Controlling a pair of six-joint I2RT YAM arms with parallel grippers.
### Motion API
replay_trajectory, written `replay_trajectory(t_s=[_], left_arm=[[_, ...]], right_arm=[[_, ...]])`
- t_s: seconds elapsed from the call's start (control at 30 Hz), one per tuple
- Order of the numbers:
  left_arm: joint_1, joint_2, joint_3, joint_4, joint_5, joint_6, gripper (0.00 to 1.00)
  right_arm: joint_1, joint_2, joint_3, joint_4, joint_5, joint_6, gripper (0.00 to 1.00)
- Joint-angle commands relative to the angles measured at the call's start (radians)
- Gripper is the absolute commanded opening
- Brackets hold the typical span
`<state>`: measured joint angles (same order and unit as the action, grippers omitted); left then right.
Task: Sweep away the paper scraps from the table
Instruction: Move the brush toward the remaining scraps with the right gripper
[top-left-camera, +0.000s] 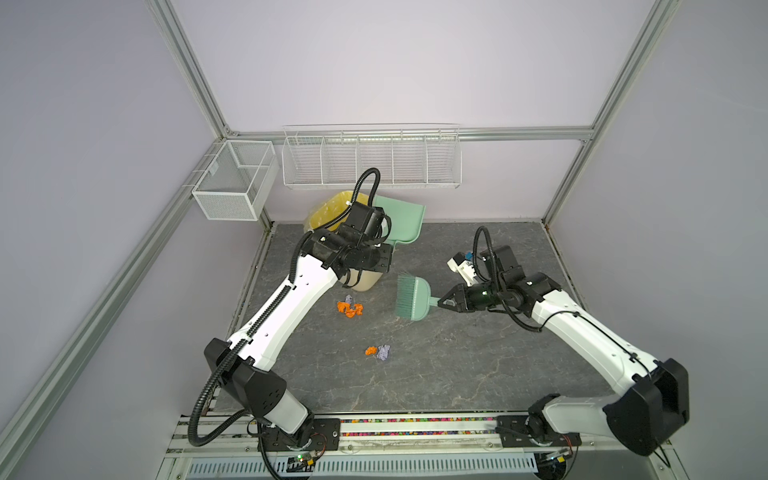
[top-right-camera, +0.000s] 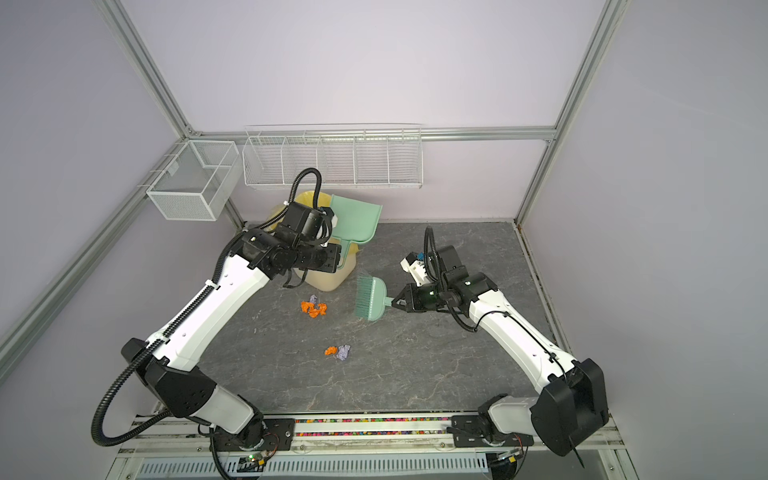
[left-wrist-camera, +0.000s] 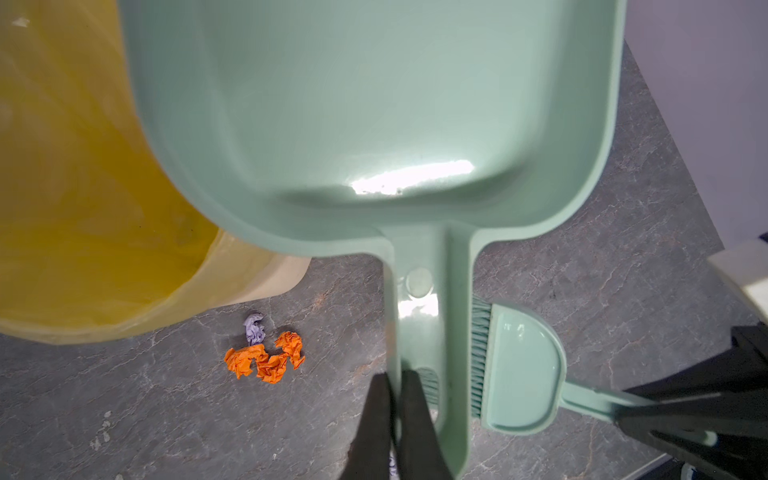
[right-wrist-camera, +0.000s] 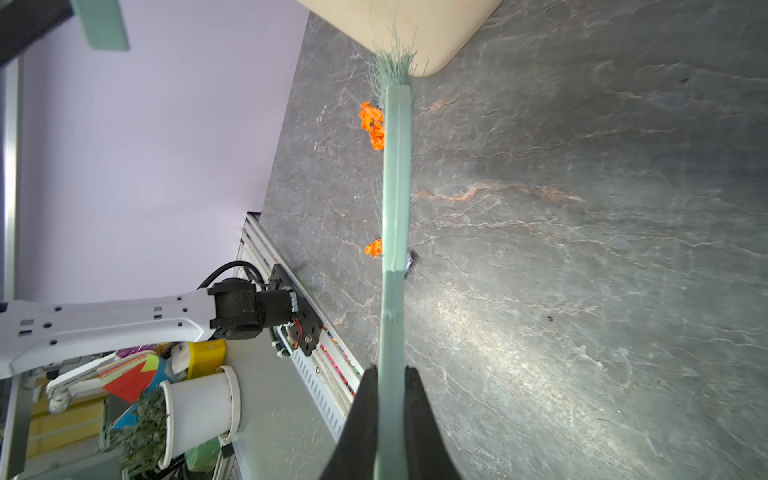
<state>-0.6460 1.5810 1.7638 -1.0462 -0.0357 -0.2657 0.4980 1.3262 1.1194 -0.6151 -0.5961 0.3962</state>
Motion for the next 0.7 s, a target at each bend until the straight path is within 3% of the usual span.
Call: replay_trajectory(t_s=[0.0, 0.23, 0.67], left_arm=[[-0.007, 0.014, 0.034, 0.002, 0.004, -0.029, 0.0], [-0.007, 0.025, 0.049, -0.009, -0.003, -0.03, 0.0], [-0.007, 0.044, 0.053, -0.026, -0.033, -0.018, 0.0]], right_arm=[[0.019, 0.015, -0.018, 0.038, -0.077, -0.011, 0.07], [0.107, 0.03, -0.021, 0.028, -0.028, -0.011, 0.07], [0.221, 0.137, -0.057, 0.141, -0.071, 0.081, 0.07]])
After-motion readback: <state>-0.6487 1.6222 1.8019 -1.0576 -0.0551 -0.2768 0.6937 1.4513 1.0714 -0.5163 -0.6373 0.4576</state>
